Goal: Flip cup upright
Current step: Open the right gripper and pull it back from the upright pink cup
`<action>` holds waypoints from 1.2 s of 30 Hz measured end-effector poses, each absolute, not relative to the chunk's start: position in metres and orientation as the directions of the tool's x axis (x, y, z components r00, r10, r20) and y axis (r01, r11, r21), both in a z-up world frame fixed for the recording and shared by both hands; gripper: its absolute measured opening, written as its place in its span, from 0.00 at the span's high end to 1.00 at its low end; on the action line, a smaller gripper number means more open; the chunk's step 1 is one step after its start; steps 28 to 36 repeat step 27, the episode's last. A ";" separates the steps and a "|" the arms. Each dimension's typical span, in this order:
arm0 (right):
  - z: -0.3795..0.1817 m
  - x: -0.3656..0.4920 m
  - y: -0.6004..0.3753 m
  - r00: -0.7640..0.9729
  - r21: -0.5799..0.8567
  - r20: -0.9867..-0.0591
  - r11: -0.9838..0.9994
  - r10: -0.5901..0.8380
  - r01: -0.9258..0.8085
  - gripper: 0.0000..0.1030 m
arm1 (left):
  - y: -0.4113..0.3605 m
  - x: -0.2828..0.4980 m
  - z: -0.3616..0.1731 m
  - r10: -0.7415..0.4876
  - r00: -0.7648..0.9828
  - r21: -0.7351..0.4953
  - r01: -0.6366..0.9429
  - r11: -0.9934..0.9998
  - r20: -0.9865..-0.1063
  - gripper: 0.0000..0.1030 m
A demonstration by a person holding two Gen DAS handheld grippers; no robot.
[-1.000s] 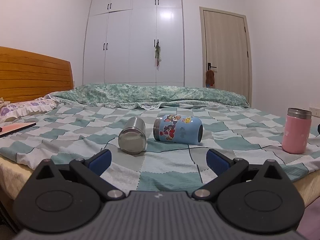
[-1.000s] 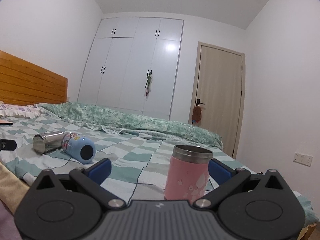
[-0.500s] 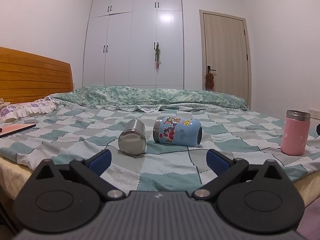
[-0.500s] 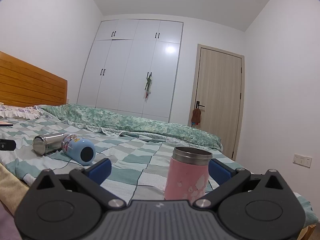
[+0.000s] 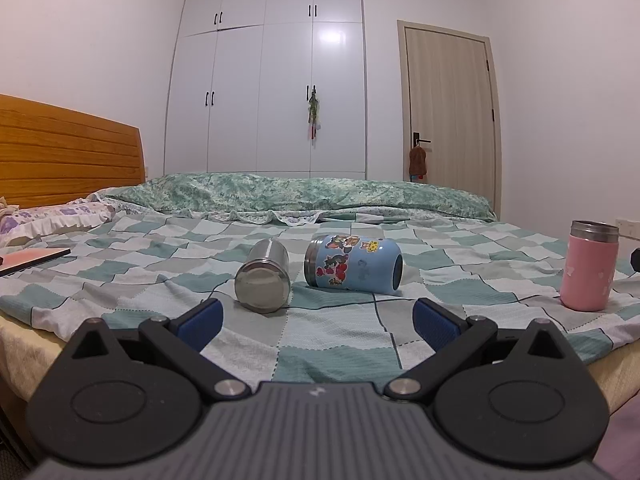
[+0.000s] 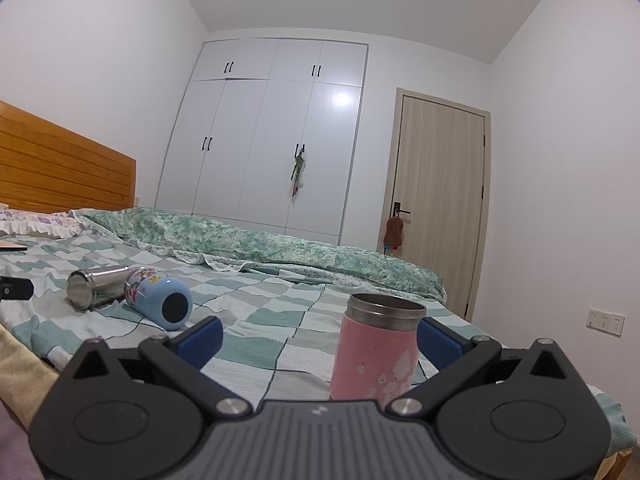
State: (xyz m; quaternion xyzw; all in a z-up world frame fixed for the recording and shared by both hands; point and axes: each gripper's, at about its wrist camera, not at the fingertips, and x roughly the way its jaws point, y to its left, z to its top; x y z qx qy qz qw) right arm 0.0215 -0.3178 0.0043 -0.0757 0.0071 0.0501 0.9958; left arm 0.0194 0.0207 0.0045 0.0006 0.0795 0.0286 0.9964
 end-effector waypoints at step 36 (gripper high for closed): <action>0.001 0.021 -0.317 0.994 -0.158 -0.028 0.982 0.104 -0.107 0.00 | 0.020 0.020 0.008 0.046 0.987 0.013 -0.044 0.999 -0.151 0.00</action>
